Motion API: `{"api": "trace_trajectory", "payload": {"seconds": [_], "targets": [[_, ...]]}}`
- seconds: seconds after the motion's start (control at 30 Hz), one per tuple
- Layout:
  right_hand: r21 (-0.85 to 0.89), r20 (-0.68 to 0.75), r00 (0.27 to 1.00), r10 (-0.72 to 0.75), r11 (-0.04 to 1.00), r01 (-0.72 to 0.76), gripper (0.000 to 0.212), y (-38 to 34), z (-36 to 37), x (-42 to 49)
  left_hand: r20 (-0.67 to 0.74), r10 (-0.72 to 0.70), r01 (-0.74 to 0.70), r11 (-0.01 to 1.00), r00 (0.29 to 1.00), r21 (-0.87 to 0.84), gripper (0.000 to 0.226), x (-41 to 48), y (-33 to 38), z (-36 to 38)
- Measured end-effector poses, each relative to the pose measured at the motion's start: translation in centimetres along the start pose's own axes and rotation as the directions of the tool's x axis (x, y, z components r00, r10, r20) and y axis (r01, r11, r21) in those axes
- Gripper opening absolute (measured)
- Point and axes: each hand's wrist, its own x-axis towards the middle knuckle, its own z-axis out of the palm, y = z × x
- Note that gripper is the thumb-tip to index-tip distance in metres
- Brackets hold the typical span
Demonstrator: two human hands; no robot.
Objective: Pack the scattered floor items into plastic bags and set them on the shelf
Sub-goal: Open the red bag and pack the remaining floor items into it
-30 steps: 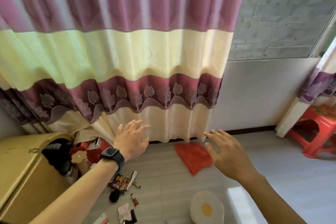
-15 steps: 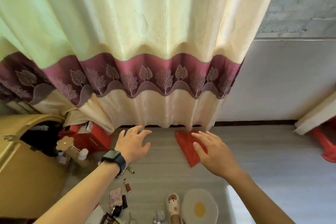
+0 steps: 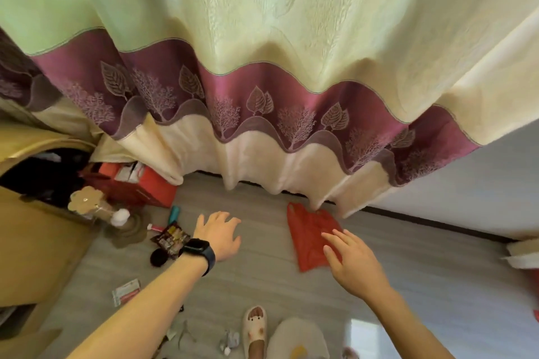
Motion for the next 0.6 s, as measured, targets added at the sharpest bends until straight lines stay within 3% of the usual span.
{"api": "trace_trajectory", "payload": {"seconds": [0.33,0.6], "targets": [[0.007,0.178,0.979,-0.102,0.995,0.102,0.043,1.7,3.3,11.4,0.120,-0.194,0.201,0.978,0.974,-0.047,0.049,5.1,-3.2,2.7],[-0.009,0.391,0.889,-0.238,0.965,0.262,0.044,4.2,11.1,23.3,0.182,-0.309,0.334,0.934,0.933,-0.124,0.050,12.1,-2.0,7.7]]}}
